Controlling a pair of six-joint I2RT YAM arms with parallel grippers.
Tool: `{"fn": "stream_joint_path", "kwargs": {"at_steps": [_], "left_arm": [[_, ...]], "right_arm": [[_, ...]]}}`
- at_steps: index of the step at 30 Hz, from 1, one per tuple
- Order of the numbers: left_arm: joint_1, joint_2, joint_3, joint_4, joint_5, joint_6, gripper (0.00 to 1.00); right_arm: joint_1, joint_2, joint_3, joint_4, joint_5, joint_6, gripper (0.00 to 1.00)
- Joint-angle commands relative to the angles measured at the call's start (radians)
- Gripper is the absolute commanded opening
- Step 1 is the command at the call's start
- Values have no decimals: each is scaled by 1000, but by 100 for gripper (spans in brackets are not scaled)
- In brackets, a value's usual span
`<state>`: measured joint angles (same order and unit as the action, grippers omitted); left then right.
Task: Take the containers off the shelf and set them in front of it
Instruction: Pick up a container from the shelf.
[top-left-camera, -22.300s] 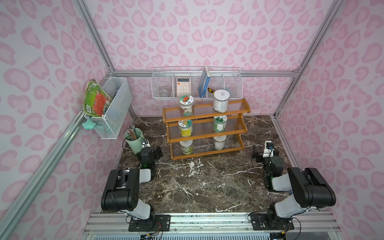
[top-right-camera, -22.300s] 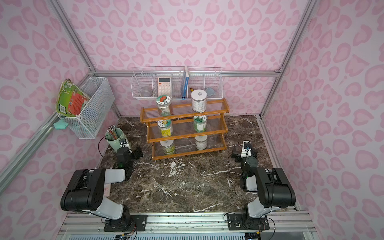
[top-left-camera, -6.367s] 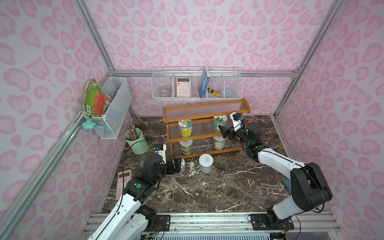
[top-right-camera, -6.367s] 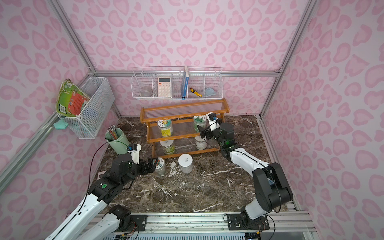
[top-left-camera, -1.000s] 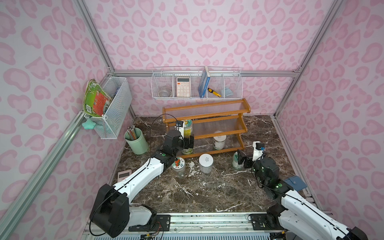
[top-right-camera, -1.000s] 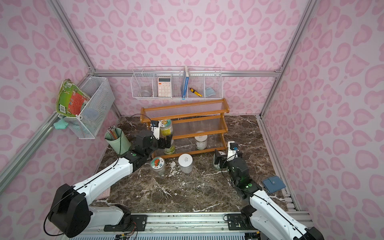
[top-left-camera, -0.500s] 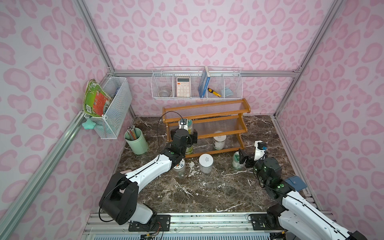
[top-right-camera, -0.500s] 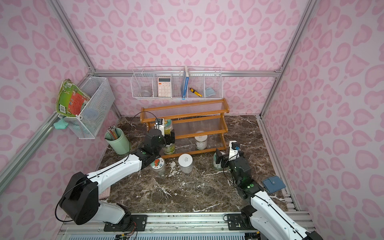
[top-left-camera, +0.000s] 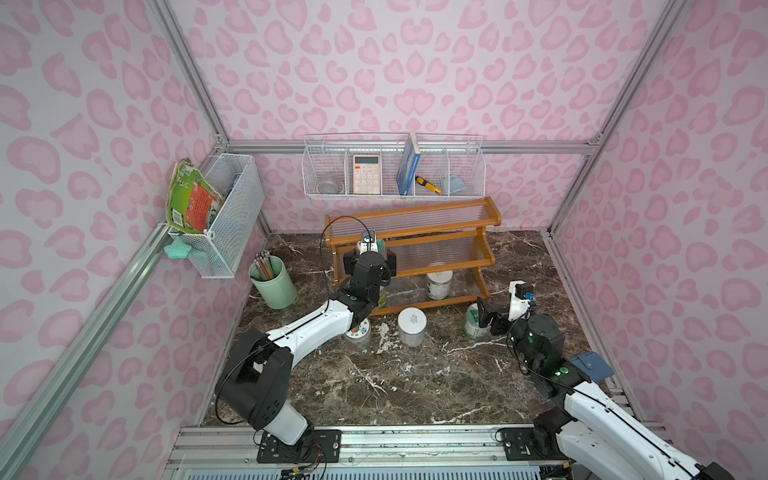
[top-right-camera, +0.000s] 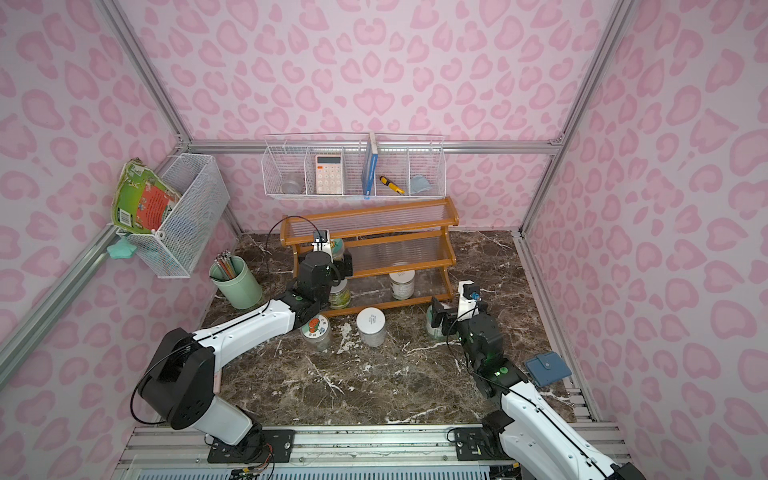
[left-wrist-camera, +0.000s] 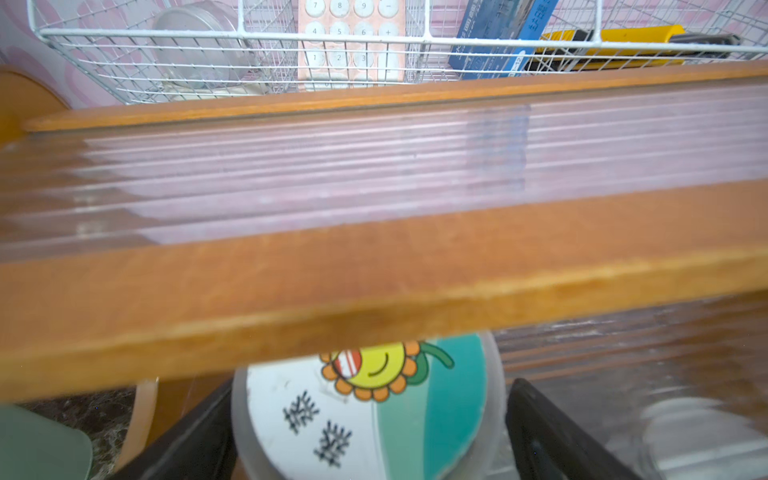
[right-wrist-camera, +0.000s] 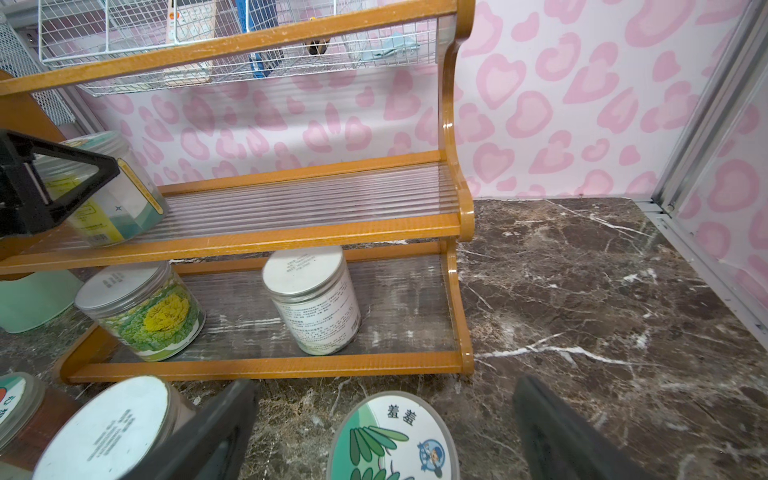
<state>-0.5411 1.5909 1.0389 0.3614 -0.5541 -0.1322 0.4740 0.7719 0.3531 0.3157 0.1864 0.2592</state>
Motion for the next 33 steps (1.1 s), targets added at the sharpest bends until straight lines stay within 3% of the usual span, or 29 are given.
{"fn": "stream_joint_path", "kwargs": {"at_steps": [1, 7, 15, 33], "left_arm": [[6, 22, 16, 25, -33, -19, 97], [10, 32, 15, 18, -43, -38, 80], [6, -16, -9, -5, -7, -38, 70], [-73, -248, -111, -133, 82, -48, 64]], "right_arm": [[0, -5, 9, -10, 2, -10, 99], [-7, -14, 6, -17, 4, -18, 99], [-8, -16, 3, -16, -10, -11, 99], [-9, -10, 44, -76, -169, 0, 99]]}}
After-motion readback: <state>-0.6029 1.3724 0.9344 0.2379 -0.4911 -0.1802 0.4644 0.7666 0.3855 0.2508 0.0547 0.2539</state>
